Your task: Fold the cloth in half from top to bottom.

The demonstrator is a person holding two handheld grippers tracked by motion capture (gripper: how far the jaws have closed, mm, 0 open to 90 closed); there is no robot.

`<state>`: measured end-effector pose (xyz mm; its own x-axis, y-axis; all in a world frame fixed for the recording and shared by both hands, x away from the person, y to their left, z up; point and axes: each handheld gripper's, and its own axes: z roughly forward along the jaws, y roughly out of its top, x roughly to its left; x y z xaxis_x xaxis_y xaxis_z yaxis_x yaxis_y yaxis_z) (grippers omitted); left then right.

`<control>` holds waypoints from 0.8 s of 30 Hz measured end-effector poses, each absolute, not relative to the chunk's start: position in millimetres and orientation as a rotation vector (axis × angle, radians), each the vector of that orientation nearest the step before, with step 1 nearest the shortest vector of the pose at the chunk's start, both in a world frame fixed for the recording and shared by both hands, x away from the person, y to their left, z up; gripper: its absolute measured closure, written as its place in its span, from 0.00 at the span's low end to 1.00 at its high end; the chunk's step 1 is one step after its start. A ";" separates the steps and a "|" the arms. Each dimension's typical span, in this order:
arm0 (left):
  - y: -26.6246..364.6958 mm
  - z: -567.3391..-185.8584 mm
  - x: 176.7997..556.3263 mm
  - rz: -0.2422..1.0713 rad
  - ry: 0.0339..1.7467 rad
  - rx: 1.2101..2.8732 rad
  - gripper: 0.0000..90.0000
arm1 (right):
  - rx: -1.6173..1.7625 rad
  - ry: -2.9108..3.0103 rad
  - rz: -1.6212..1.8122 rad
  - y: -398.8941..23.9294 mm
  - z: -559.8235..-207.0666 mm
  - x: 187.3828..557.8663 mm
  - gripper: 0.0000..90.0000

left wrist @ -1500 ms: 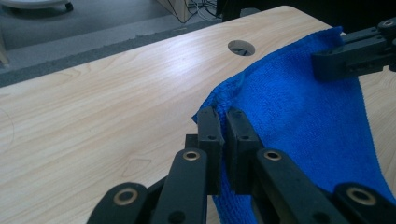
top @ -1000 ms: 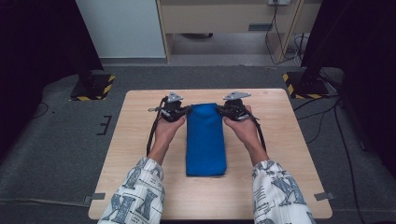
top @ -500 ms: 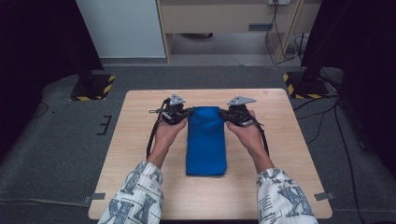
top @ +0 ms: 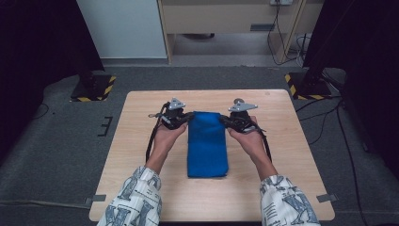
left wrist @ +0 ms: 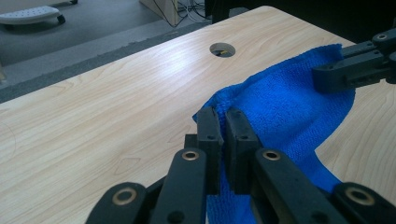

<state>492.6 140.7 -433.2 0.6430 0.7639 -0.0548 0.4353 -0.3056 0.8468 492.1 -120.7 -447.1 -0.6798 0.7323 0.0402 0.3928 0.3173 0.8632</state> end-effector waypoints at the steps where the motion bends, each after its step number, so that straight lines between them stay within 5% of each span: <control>1: 140.9 -434.8 491.2 0.448 0.940 1.944 0.95 | 0.993 2.237 1.300 -120.5 -447.6 491.3 0.96; 24: 140.2 -440.7 467.3 0.423 0.914 1.943 0.95 | 0.997 2.238 1.344 -130.6 -458.1 475.2 0.96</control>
